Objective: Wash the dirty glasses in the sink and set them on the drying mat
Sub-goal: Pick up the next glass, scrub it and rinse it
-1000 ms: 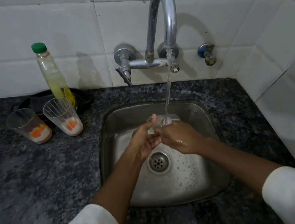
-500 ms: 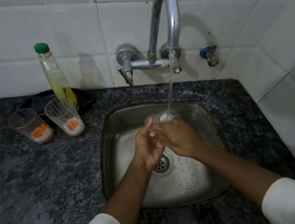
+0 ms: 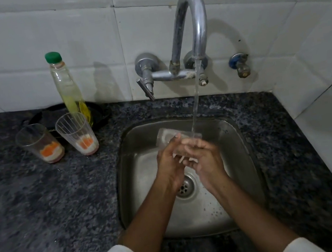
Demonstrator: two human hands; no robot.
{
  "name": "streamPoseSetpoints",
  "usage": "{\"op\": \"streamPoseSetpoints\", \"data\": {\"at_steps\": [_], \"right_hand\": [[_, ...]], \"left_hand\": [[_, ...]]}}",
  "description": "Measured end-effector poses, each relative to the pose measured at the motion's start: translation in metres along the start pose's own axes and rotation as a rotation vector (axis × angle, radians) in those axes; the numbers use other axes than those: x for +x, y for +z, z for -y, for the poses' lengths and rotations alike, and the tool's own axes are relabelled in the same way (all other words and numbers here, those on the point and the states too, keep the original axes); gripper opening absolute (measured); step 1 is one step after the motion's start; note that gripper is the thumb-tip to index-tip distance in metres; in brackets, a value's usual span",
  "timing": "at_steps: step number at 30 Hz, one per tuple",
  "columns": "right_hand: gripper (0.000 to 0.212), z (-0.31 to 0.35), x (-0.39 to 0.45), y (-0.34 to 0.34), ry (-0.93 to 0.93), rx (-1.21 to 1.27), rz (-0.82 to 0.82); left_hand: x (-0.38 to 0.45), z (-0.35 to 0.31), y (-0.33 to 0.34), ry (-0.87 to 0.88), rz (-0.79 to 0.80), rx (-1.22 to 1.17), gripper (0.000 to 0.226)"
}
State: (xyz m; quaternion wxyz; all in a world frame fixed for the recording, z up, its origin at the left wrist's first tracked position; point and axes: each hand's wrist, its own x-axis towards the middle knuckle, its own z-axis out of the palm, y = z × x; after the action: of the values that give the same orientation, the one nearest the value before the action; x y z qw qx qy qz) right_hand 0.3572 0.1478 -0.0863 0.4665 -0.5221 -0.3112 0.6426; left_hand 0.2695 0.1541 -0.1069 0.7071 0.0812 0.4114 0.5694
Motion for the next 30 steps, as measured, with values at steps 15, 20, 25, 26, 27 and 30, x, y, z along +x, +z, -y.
{"op": "streamPoseSetpoints", "data": {"at_steps": [15, 20, 25, 26, 27, 30], "right_hand": [[0.033, 0.023, 0.024, -0.003, 0.157, 0.192, -0.146], [0.024, 0.057, 0.027, -0.001, -0.252, -0.463, 0.127], [0.027, 0.080, 0.027, -0.012, -0.642, -1.381, 0.320], [0.028, 0.086, 0.025, -0.016, -0.671, -1.507, 0.319], [0.032, 0.090, 0.026, -0.020, -0.654, -1.534, 0.353], [0.019, 0.100, 0.021, -0.021, -0.439, -1.248, 0.446]], "left_hand": [[-0.032, -0.033, -0.007, 0.159, 0.412, 0.369, 0.051], [-0.025, -0.041, -0.010, -0.286, 0.520, 0.226, 0.043], [-0.013, -0.045, 0.001, -0.098, 0.285, 0.628, 0.042], [-0.012, -0.045, 0.003, -0.011, 0.218, 0.729, 0.046], [-0.010, -0.044, 0.004, 0.058, 0.162, 0.781, 0.052], [-0.012, -0.039, 0.010, 0.213, 0.111, 0.836, 0.061]]}}
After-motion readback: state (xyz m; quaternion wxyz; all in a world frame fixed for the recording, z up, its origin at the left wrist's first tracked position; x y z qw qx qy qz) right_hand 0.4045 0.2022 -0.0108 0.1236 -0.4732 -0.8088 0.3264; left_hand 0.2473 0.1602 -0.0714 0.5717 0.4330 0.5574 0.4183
